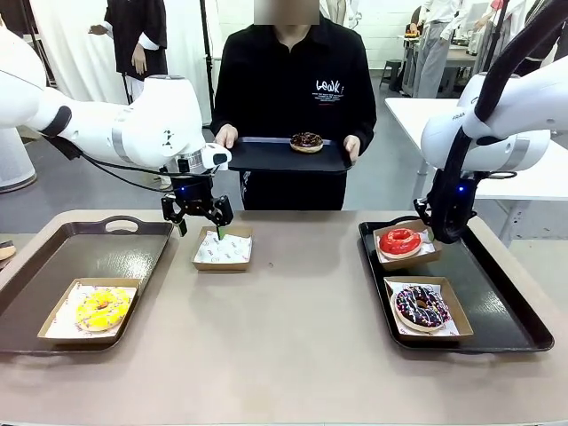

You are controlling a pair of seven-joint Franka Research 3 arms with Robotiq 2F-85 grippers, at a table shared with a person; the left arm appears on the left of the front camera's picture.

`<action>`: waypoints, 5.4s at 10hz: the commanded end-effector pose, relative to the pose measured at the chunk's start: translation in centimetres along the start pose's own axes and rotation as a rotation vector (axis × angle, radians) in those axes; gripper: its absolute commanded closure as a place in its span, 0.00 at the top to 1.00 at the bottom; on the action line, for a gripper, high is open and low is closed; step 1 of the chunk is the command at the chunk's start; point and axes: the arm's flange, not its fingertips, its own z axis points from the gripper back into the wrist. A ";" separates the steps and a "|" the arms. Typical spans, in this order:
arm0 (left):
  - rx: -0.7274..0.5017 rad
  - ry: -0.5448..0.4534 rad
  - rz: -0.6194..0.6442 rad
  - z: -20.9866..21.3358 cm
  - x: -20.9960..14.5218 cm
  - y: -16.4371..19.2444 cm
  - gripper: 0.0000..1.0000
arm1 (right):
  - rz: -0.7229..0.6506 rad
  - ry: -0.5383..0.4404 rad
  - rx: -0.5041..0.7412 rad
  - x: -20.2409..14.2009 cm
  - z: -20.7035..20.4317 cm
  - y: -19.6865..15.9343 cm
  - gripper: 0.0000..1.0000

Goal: Individually package the donuts and arrange them on the tray.
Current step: Place the picked Paper togo box on the Handle tray while simultaneously picking up another Paper togo box from the table with the other hand.

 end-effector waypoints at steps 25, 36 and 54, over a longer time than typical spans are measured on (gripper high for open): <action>0.048 -0.065 0.166 -4.5 1.2 1.3 0.41 | 0.115 -0.035 -0.002 1.0 -1.9 1.6 1.00; 0.066 -0.044 0.194 -4.2 0.9 1.4 0.00 | 0.108 -0.018 0.026 1.0 -1.8 1.4 1.00; -0.045 -0.105 0.140 12.3 0.8 -1.4 0.00 | -0.022 -0.224 1.305 -12.1 1.9 -33.5 1.00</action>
